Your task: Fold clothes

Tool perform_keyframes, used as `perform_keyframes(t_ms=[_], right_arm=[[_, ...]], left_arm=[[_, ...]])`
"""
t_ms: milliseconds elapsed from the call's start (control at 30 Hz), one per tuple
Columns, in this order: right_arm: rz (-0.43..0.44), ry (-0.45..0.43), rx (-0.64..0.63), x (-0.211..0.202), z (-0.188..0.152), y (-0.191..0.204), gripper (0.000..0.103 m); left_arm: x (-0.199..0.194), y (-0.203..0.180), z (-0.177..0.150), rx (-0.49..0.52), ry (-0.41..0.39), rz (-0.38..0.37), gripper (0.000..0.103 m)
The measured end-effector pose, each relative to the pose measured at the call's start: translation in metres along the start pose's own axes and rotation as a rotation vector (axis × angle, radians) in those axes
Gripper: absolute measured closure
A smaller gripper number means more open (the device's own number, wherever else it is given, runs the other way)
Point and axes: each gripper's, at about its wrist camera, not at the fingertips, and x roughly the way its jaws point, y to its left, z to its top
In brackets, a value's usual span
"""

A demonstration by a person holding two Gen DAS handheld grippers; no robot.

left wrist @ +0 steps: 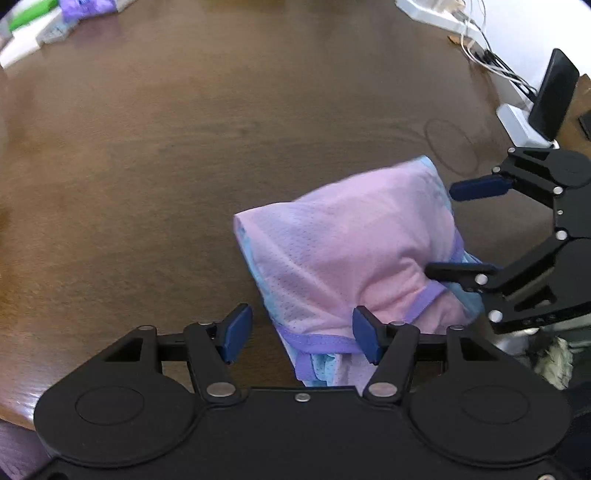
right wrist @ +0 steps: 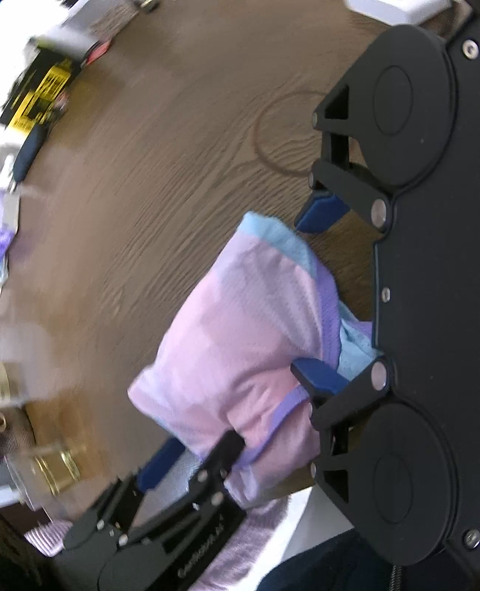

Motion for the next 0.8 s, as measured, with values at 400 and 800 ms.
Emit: perform_keyframes(t_ms=[400,800], right_arm=[[0.046,-0.026,0.039,-0.005,-0.005,0.001,0.066],[-0.078,-0.057,0.043,-0.011,0.024,-0.031,0.054]], left_arm=[[0.012,-0.004,0.021,-0.03,0.055,-0.069,0.087],[0.012,-0.03,0.066,0.186,-0.063,0.159,0.037]])
